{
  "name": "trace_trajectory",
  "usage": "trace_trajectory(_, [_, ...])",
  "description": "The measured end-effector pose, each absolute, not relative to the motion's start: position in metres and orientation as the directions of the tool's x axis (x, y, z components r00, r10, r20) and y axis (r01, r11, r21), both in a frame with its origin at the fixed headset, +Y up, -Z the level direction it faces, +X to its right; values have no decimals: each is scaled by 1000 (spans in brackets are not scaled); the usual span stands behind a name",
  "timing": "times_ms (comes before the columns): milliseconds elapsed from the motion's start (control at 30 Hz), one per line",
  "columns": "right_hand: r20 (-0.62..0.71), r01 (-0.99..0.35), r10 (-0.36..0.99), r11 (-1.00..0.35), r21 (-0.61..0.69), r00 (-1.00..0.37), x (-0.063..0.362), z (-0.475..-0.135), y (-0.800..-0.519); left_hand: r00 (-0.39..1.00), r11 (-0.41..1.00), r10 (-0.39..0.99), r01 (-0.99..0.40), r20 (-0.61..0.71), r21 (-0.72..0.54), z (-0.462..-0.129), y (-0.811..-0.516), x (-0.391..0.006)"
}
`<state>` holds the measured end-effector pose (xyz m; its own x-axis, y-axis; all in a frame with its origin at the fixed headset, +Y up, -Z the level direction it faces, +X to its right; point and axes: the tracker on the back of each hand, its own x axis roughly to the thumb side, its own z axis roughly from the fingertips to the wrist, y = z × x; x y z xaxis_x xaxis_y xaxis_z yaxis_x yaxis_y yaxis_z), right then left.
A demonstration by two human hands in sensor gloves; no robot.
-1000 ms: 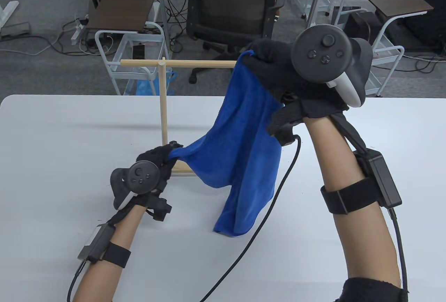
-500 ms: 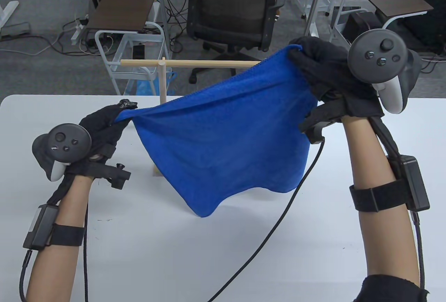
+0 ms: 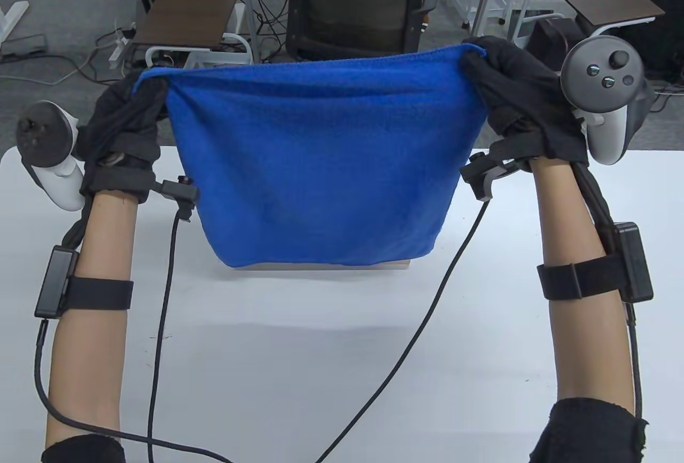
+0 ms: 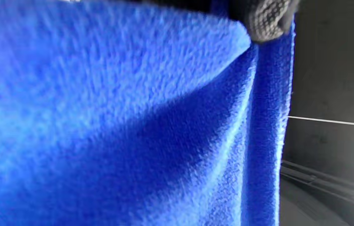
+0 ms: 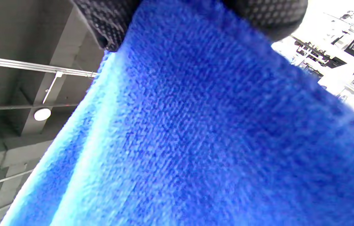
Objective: Drape square towel over desktop hanging rack bar
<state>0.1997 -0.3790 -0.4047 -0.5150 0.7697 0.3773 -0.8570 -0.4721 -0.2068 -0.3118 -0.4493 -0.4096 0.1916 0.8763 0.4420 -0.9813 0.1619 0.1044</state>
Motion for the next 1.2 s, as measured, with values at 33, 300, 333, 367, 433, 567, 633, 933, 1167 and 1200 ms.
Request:
trace_trajectory(33, [381,-874,787,-438,-209,-486,201,-408,-379,198,173,878,-980,435,96,-415,-445,-311])
trace_trajectory(300, [348,-916,853,-320,-241,-390,211,-437,-383,489,418,796,-870,357,260,-444,-416,-309])
trace_trajectory(333, [344,-911,850,-327,-251,-400,211,-441,-383,544,461,770,-835,332,299,-446,-413,-308])
trace_trajectory(367, [343,-906,846,-333,-259,-409,211,-445,-383,568,477,757,-818,324,321,-448,-411,-307])
trace_trajectory(433, [333,-896,839,-353,-268,-430,210,-452,-385,613,504,729,-782,304,367,-455,-409,-308])
trace_trajectory(567, [292,-871,827,-412,-267,-480,205,-472,-393,654,551,717,-744,240,378,-475,-416,-310])
trace_trajectory(633, [260,-863,829,-433,-261,-495,203,-482,-400,682,587,705,-715,196,379,-485,-424,-311])
trace_trajectory(933, [137,-822,816,-532,-202,-562,202,-511,-425,701,652,702,-703,124,284,-519,-465,-319])
trace_trajectory(1167, [-10,-805,805,-593,-26,-593,202,-527,-446,721,719,692,-693,39,55,-530,-485,-331])
trace_trajectory(1200, [-25,-800,800,-599,-5,-599,202,-528,-450,716,716,697,-698,24,26,-532,-488,-332])
